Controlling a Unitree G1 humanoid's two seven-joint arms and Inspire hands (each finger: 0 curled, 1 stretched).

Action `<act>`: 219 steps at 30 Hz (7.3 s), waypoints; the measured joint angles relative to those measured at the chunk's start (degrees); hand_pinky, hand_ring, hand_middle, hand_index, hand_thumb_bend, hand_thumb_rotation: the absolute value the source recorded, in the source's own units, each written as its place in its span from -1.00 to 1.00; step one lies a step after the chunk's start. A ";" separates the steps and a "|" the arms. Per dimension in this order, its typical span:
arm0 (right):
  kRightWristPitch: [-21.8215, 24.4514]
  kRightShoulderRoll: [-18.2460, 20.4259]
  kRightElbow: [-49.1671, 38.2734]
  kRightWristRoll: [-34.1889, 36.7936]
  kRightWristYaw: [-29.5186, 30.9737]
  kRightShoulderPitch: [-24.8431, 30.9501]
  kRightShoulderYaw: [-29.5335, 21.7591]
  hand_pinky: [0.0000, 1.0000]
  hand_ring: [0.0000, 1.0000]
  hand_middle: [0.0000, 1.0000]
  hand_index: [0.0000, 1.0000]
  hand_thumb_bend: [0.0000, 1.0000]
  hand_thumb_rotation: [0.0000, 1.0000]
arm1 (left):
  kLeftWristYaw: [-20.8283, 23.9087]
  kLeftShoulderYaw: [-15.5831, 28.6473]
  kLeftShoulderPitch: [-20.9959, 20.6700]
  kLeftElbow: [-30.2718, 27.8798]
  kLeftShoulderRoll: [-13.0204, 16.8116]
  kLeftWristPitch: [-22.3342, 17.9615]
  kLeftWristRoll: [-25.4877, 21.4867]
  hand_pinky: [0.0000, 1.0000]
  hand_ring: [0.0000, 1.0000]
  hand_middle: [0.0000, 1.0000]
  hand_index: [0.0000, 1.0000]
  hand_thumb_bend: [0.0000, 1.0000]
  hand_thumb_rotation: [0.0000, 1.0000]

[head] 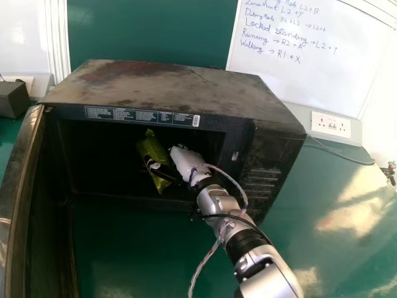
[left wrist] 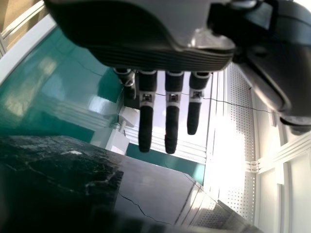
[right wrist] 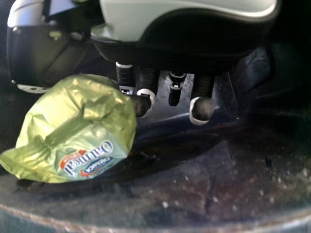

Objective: Put biscuit inside oven

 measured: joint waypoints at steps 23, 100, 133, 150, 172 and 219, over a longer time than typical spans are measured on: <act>5.93 3.12 4.31 0.41 0.33 -3.41 0.25 -1.00 -1.00 -1.00 -0.05 -0.01 -0.94 | -2.17 -0.07 -0.23 2.84 0.00 -3.94 2.19 -0.18 0.00 0.11 0.46 0.81 0.56; 0.99 3.52 4.37 1.28 -5.03 -3.61 -0.74 1.00 1.00 1.00 0.76 0.78 -0.81 | -3.36 4.02 2.57 6.46 1.63 -3.90 11.23 0.62 0.46 0.50 0.54 0.78 0.54; -12.15 -6.49 -23.13 4.88 -9.51 17.35 -3.43 1.00 1.00 1.00 0.77 0.70 -0.67 | -4.54 5.11 1.35 6.99 3.01 -3.52 11.18 0.64 0.61 0.68 0.65 0.79 0.62; -9.79 -15.91 -64.75 10.06 4.90 42.81 -12.38 1.00 1.00 1.00 0.80 0.58 -0.71 | -4.52 5.37 0.82 6.94 3.32 -3.47 11.14 0.54 0.58 0.62 0.63 0.76 0.66; -14.32 -18.31 -91.46 33.06 18.94 70.43 -23.62 1.00 1.00 1.00 0.82 0.55 -0.70 | -3.62 7.13 -0.11 6.30 3.26 -2.04 11.29 0.46 0.61 0.65 0.64 0.79 0.68; 28.71 -19.39 -93.46 95.62 29.05 87.12 -53.58 0.62 0.84 0.81 0.61 0.36 -0.35 | -1.50 25.09 -20.13 22.29 4.32 -25.72 32.83 1.00 1.00 1.00 0.89 0.84 0.79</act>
